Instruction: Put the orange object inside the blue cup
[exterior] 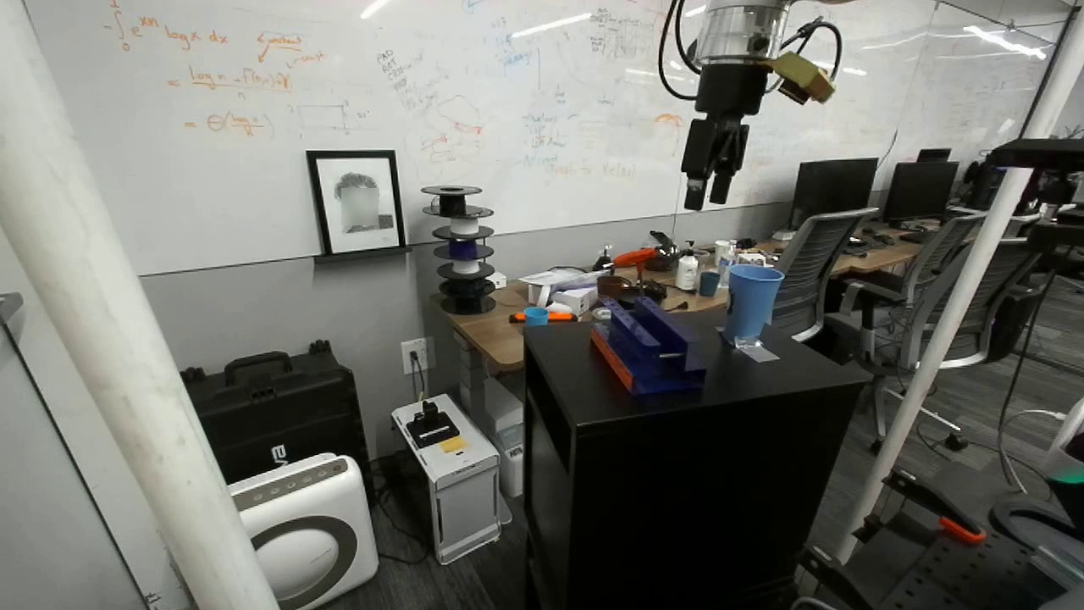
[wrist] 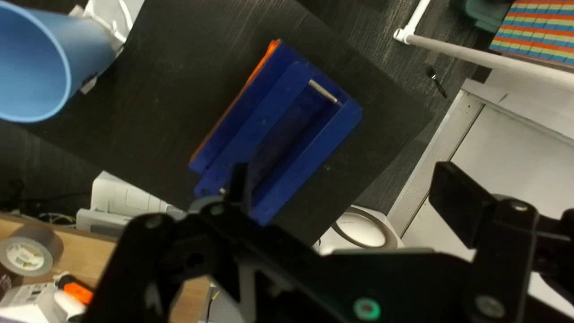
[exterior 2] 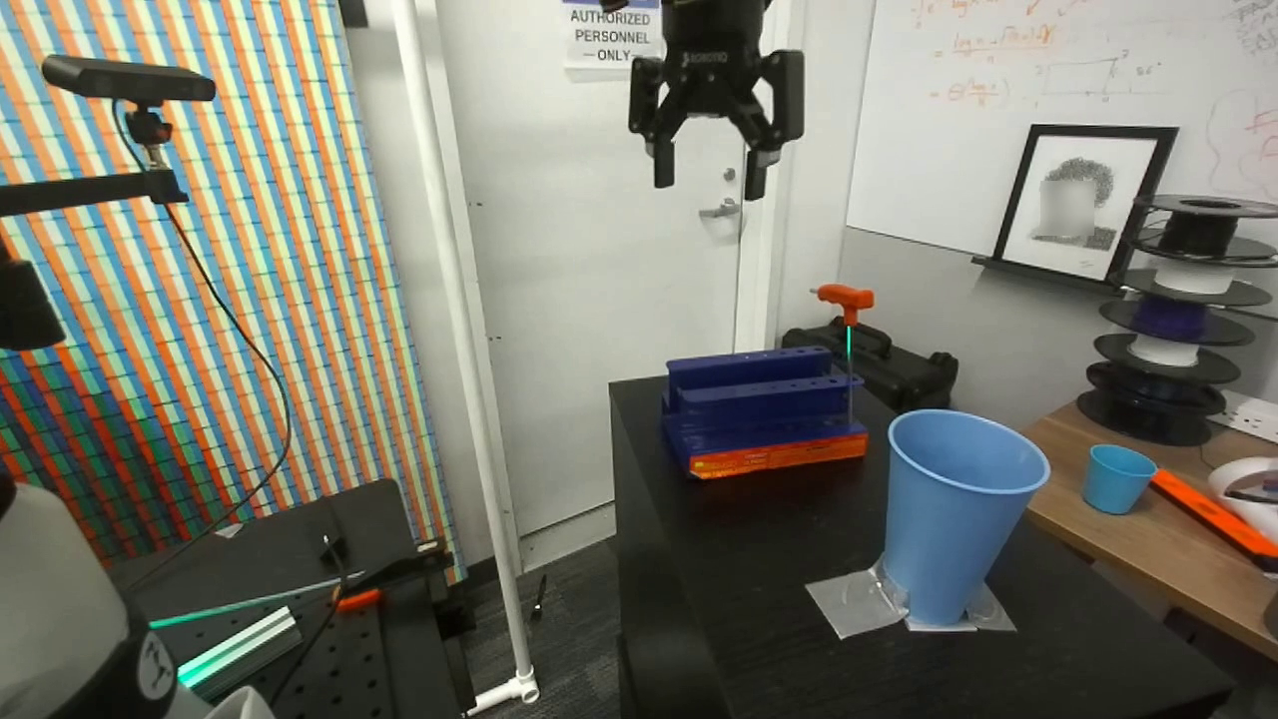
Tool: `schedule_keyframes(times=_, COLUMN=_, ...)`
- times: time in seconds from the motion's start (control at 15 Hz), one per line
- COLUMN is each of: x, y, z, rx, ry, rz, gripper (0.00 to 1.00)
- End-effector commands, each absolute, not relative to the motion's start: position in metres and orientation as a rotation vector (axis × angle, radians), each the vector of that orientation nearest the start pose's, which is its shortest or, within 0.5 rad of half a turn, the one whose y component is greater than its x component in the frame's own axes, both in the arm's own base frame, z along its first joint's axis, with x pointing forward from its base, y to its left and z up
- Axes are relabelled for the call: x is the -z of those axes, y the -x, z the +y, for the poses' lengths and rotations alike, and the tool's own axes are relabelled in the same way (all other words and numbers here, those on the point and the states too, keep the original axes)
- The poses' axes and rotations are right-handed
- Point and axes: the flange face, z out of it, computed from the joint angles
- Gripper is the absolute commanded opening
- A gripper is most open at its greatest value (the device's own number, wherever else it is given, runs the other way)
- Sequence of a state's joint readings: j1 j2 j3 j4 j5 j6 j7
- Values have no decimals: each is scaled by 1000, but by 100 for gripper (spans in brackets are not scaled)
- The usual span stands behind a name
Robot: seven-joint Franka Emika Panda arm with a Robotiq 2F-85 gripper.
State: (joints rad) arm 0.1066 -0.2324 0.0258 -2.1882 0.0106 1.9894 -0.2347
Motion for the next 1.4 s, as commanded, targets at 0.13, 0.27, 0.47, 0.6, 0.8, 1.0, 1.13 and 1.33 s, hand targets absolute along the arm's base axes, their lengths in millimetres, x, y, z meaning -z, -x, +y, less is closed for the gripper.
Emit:
schedule_keyframes(times=0.13, x=-493, y=-550, z=39, rx=140, ry=3026, rz=-820, gripper=100)
schedule_keyframes(times=0.27, x=-477, y=-569, z=30, rx=92, ry=2983, rz=-925, gripper=100)
schedule_keyframes(times=0.47, x=-446, y=-598, z=21, rx=22, ry=2936, rz=-1026, gripper=100)
schedule_keyframes(times=0.6, x=-428, y=-617, z=19, rx=-31, ry=2921, rz=-1075, gripper=100)
schedule_keyframes(times=0.8, x=-417, y=-643, z=21, rx=-79, ry=2909, rz=-1121, gripper=100)
schedule_keyframes(times=1.0, x=-405, y=-660, z=29, rx=-147, ry=2880, rz=-1155, gripper=100)
schedule_keyframes(times=1.13, x=-396, y=-665, z=33, rx=-191, ry=2866, rz=-1173, gripper=100)
schedule_keyframes(times=1.33, x=-384, y=-672, z=36, rx=-245, ry=2863, rz=-1185, gripper=100)
